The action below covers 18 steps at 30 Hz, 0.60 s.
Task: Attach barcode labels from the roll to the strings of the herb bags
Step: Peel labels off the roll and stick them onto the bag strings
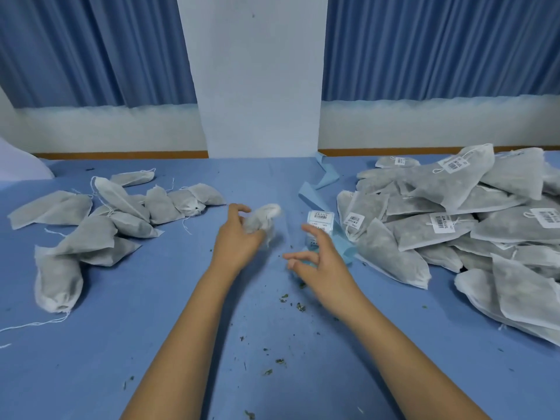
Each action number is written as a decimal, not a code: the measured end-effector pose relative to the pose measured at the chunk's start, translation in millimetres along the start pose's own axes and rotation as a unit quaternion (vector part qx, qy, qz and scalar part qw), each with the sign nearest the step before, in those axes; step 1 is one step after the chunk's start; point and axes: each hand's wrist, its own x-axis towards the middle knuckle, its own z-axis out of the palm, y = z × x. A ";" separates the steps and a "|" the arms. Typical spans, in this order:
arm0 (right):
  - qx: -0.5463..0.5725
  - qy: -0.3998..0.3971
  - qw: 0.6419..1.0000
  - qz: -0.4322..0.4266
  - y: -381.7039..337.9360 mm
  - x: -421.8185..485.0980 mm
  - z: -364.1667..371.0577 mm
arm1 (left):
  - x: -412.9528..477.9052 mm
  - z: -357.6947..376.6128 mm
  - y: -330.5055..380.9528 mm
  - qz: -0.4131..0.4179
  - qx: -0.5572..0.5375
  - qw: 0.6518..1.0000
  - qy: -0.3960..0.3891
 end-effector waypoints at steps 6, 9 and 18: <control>0.098 0.050 0.992 -0.065 1.2 -0.7 -7.4 | -59.8 -7.6 37.2 -0.007 -0.169 0.968 -0.188; 0.072 0.103 0.988 -0.093 -0.3 -3.9 -10.5 | -68.3 -8.9 35.8 0.022 -0.130 0.966 -0.220; -0.006 0.105 0.985 -0.134 -3.4 -10.3 -11.2 | -74.5 -2.7 36.6 0.184 -0.160 0.956 -0.163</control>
